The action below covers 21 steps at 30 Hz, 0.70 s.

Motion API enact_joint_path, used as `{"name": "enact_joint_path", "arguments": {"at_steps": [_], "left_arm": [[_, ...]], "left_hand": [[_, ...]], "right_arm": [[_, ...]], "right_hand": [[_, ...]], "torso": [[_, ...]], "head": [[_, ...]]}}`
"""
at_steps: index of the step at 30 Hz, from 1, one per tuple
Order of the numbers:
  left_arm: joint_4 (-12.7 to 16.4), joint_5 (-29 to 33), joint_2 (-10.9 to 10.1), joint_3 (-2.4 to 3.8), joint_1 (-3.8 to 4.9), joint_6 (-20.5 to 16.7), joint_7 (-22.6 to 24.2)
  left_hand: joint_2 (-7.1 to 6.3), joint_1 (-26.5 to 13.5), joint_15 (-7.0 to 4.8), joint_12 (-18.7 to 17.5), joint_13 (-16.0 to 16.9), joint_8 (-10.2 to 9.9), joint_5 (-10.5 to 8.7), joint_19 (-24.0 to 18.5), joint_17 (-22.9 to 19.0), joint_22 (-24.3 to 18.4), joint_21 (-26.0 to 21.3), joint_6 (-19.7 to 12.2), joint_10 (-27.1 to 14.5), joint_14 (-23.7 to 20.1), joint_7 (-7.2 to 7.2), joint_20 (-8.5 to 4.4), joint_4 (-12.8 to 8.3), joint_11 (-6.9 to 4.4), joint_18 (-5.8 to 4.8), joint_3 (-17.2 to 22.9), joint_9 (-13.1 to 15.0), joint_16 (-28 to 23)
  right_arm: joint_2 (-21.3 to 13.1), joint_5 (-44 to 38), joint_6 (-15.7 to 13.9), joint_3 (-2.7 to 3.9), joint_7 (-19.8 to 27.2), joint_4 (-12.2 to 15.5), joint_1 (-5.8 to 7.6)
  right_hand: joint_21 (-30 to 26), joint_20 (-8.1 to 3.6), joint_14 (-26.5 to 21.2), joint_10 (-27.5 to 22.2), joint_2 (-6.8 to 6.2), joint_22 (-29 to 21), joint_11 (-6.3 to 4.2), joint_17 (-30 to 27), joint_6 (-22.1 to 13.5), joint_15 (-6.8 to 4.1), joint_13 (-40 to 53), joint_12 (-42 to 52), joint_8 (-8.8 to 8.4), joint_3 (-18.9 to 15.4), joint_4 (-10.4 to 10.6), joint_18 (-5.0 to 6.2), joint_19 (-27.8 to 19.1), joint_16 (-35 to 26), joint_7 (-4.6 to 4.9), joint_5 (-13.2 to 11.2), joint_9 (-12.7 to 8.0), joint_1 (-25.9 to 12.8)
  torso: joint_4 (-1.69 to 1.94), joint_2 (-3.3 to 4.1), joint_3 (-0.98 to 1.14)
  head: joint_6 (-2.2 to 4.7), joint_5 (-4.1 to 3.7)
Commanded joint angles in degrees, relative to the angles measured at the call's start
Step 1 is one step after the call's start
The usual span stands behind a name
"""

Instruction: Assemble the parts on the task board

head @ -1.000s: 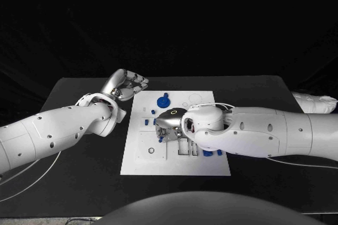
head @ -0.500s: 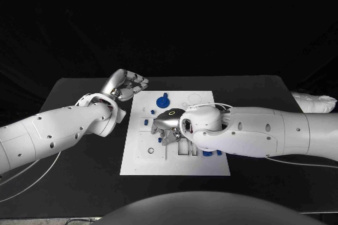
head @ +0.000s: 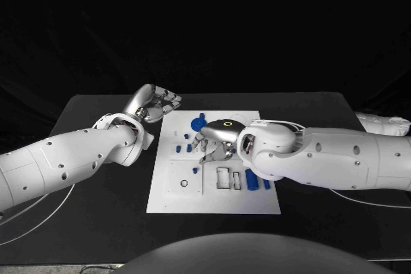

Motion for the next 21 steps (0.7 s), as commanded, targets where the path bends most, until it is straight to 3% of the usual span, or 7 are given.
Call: {"name": "enact_joint_path", "arguments": {"at_steps": [1, 4, 7, 11, 16, 21], "left_arm": [[-0.03, -0.18, 0.16, 0.05, 0.03, 0.22, 0.79], [-0.20, -0.18, 0.32, 0.04, 0.02, 0.06, 0.98], [-0.24, -0.18, 0.43, 0.04, 0.01, -0.05, 1.10], [-0.20, -0.18, 0.41, 0.04, -0.04, -0.07, 1.19], [-0.20, -0.18, 0.42, 0.04, -0.08, -0.05, 1.23], [-0.20, -0.18, 0.40, 0.04, -0.11, 0.04, 1.17]], "left_hand": [[0.00, 0.23, -0.27, -0.24, -0.04, -0.15, -0.23, 4.90, 15.07, 14.62, 0.18, 0.43, 0.26, 5.97, -0.01, -0.29, 0.01, 0.09, -0.95, 0.18, 0.08, -0.29], [-0.06, 0.19, -0.27, -0.25, -0.04, -0.18, -0.24, 4.88, 15.07, 14.62, 0.15, 0.39, 0.23, 5.97, 0.01, -0.29, 0.03, 0.11, -0.95, 0.17, 0.07, -0.29], [-0.06, 0.19, -0.27, -0.25, -0.04, -0.18, -0.24, 4.88, 15.07, 14.62, 0.15, 0.39, 0.23, 5.97, 0.01, -0.29, 0.03, 0.11, -0.95, 0.17, 0.07, -0.29], [-0.05, 0.17, -0.26, -0.25, -0.04, -0.19, -0.24, 4.88, 15.07, 14.62, 0.16, 0.37, 0.22, 5.97, 0.01, -0.29, 0.03, 0.12, -0.95, 0.18, 0.07, -0.29], [-0.05, 0.16, -0.26, -0.25, -0.04, -0.19, -0.24, 4.89, 15.07, 14.62, 0.16, 0.37, 0.22, 5.97, 0.02, -0.29, 0.04, 0.12, -0.95, 0.18, 0.07, -0.29], [-0.05, 0.16, -0.26, -0.25, -0.04, -0.19, -0.24, 4.89, 15.07, 14.62, 0.16, 0.37, 0.22, 5.97, 0.02, -0.29, 0.04, 0.12, -0.95, 0.18, 0.07, -0.29]], "right_arm": [[-2.06, 17.15, -8.46, 0.03, 5.65, 0.88, 1.01], [-5.21, 24.53, -8.54, 0.02, 6.81, 1.37, 2.14], [-7.22, 24.45, -8.27, 0.00, 7.22, 1.32, 2.57], [-8.75, 17.21, -7.24, -0.04, 7.10, 1.07, 2.74], [-9.52, 4.96, -4.47, -0.07, 5.98, 0.90, 2.73], [-9.45, -3.36, -0.52, -0.08, 4.18, 0.27, 2.39]], "right_hand": [[0.26, 0.12, 6.10, 1.45, 1.18, 15.09, -0.24, 15.07, 0.83, 0.02, 0.48, 1.27, 0.37, 0.48, 0.09, -0.82, 6.00, 0.24, 0.56, 0.09, 0.25, 0.05], [0.26, 0.08, 6.10, 1.03, 1.52, 15.09, -0.21, 15.07, 0.51, -0.01, 0.90, 2.06, 0.11, 0.35, 0.29, -0.82, 6.00, 0.24, 0.62, 0.11, 0.27, -0.14], [0.26, 0.20, 6.10, -0.50, 1.73, 15.09, 0.07, 15.07, 0.89, 0.21, 1.23, 2.59, 0.18, 0.15, 0.36, -0.82, 6.00, 0.24, 0.29, 0.10, 0.43, -0.03], [0.26, 0.45, 6.10, -2.18, 1.96, 15.09, 0.42, 15.07, 2.39, 0.55, 1.26, 3.00, 0.63, 0.04, 0.35, -0.82, 6.00, 0.24, -0.34, 0.05, 0.77, 0.42], [0.26, 0.73, 6.10, -4.75, 1.90, 15.09, 0.71, 15.07, 4.23, 0.81, 0.35, 1.96, 0.94, -0.18, 0.40, -0.82, 6.00, 0.24, -0.23, -0.01, 1.03, 0.73], [0.26, 0.77, 6.10, -5.21, 1.69, 15.09, 0.58, 15.07, 4.77, 0.75, -0.13, 1.55, 0.80, -0.46, 0.50, -0.82, 6.00, 0.24, 0.09, -0.05, 0.98, 0.64]], "torso": [[-0.15, -0.15, -0.04], [-0.16, -0.19, -0.13], [-0.12, -0.06, -0.06], [-0.21, -0.07, 0.08], [-0.04, -0.01, -0.01], [-0.08, -0.01, -0.07]], "head": [[0.00, -0.04], [0.00, -0.24], [0.00, -0.21], [0.00, -0.17], [0.00, -0.79], [0.00, -0.83]]}}
